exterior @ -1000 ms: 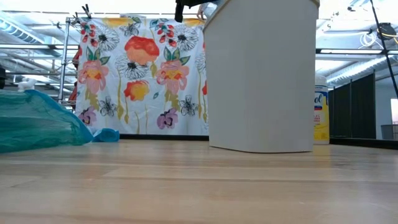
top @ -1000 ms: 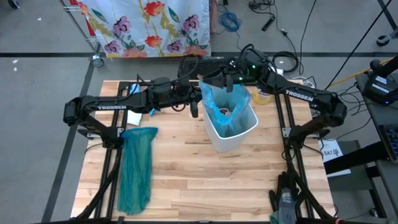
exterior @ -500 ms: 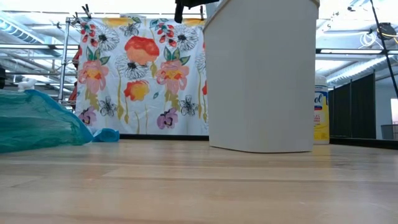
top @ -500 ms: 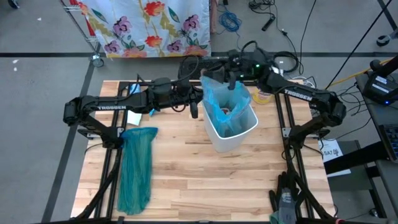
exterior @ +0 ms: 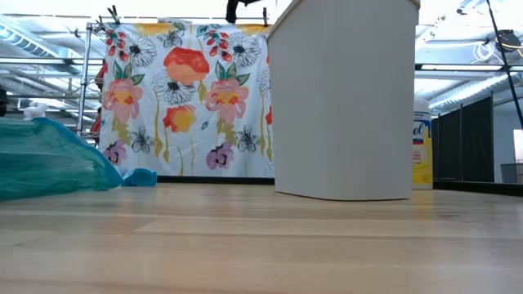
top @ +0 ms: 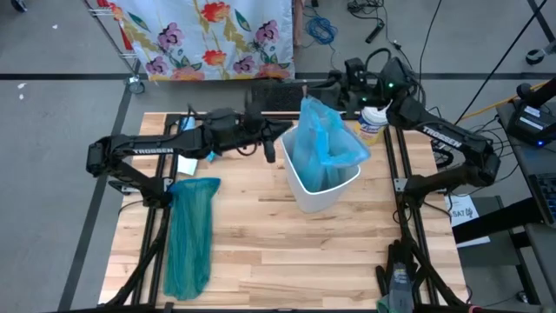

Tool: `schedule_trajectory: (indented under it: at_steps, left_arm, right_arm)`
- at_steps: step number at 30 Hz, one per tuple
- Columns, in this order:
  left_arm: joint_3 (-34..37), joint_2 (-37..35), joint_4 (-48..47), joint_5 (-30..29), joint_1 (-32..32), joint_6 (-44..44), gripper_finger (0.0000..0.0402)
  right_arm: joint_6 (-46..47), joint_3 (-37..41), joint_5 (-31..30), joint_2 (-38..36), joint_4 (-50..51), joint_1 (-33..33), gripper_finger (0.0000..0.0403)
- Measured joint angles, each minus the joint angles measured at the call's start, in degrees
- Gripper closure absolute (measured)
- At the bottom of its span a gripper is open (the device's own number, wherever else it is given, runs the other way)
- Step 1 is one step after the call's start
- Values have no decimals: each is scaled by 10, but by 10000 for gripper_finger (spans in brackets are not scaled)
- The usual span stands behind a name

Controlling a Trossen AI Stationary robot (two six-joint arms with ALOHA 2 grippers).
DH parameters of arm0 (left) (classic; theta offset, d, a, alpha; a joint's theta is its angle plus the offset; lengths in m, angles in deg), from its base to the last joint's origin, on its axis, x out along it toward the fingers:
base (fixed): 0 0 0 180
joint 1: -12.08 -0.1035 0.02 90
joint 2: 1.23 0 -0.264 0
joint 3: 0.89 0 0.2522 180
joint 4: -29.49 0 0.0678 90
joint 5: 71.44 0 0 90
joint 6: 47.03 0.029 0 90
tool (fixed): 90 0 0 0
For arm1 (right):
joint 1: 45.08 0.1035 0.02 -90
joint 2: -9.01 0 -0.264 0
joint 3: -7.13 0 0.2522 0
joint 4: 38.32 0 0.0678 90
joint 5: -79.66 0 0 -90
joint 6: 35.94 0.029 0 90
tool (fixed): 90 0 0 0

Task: Place trash/remove bag and relplace
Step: Close the blue trash bag

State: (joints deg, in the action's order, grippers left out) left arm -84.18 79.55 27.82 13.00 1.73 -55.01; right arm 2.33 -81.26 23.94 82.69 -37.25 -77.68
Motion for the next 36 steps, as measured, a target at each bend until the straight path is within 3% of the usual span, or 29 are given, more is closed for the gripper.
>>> schedule_trajectory:
  at_steps: [8,15,36]
  left_arm:
    - [-96,7,11,-4,-4,83,402]
    - [-167,61,-55,31,-8,81,402]
    - [-191,152,-134,60,27,52,402]
  right_arm:
    - [-4,0,3,-10,30,27,403]
    - [-15,0,5,-9,27,53,403]
    - [-28,0,-28,-35,-26,33,402]
